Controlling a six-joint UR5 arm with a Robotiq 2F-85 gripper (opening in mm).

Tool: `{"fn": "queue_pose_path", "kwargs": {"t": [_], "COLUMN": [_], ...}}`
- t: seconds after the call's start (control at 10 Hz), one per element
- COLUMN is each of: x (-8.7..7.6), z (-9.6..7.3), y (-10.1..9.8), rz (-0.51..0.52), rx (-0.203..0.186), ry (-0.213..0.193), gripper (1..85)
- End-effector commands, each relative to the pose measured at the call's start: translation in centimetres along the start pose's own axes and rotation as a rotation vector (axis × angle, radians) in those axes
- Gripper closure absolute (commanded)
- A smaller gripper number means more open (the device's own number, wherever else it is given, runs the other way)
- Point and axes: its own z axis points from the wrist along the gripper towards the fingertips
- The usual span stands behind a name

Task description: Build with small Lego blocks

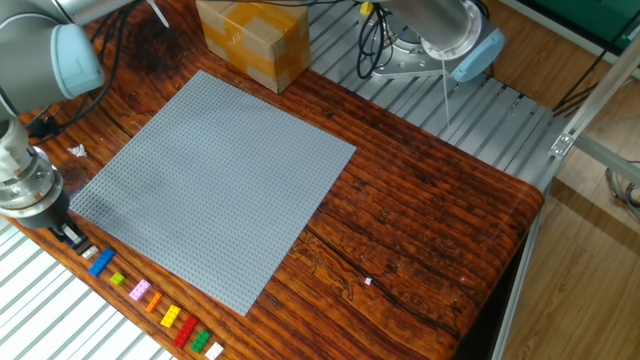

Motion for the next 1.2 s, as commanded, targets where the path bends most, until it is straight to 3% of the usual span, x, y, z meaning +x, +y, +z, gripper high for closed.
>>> {"fn": "queue_pose_path", "kwargs": {"t": [0.0,0.3,0.8,1.1], "x": [0.01,0.01,-0.03,0.0], "z": [-0.03,0.03,0.1,0.16], "y": [0.01,0.21,0.01,-0.25], "rz": [0.003,-0.005,-0.007,0.011], "rx": [-0.013,-0.026,-0.026,-0.015], "ry": [-0.001,-0.002,-0.002,-0.001], "gripper": [52.7,53.0,61.7,76.7]}}
